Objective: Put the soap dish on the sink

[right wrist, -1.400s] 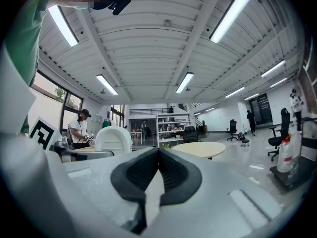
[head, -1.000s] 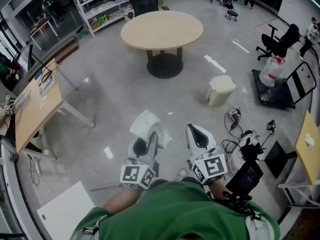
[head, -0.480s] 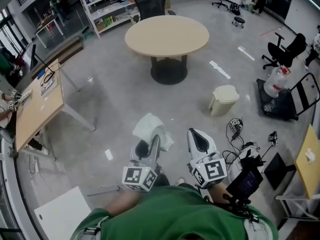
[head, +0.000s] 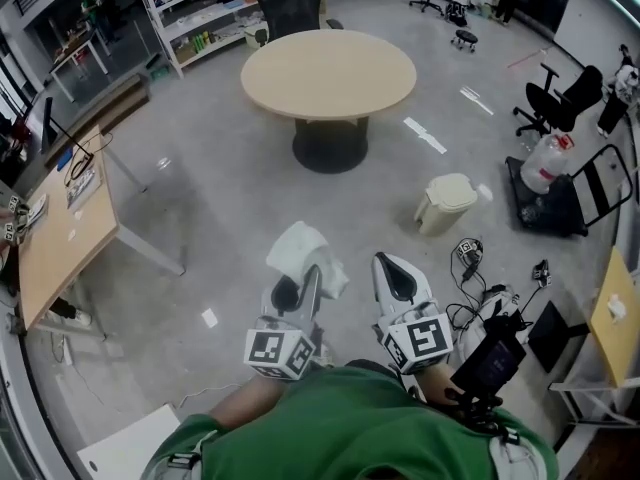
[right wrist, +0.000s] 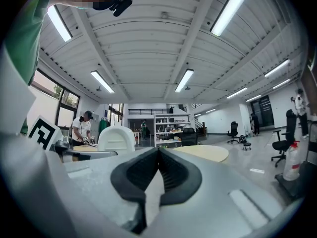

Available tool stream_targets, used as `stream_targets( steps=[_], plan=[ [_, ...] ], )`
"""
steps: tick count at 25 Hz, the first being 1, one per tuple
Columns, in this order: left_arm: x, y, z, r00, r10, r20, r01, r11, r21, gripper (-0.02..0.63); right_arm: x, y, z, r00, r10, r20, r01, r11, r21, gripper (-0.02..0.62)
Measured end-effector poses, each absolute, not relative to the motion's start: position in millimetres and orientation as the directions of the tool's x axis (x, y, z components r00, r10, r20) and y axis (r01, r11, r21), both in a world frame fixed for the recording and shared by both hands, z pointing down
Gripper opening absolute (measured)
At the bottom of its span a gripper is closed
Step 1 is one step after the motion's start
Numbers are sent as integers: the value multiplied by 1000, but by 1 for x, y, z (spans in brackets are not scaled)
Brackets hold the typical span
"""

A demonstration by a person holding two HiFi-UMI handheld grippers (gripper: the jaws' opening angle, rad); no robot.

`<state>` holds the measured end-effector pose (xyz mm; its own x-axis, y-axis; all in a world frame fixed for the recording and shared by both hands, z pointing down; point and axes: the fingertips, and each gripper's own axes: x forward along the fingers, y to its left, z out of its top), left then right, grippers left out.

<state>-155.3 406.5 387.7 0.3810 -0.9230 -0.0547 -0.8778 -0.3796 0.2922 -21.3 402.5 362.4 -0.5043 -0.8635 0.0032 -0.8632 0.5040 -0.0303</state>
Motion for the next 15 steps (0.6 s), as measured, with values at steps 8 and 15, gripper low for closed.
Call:
stream_targets(
  steps=[8, 15],
  plan=[
    [-176, 377, 390, 421, -905, -67, -853, -420, 310, 152, -45, 378, 366, -469, -883, 26, -883, 469, -9, 2],
    [-173, 347, 388, 424, -902, -76, -850, -426, 309, 152, -40, 348, 366, -462, -887, 21, -887, 462, -6, 2]
  ],
)
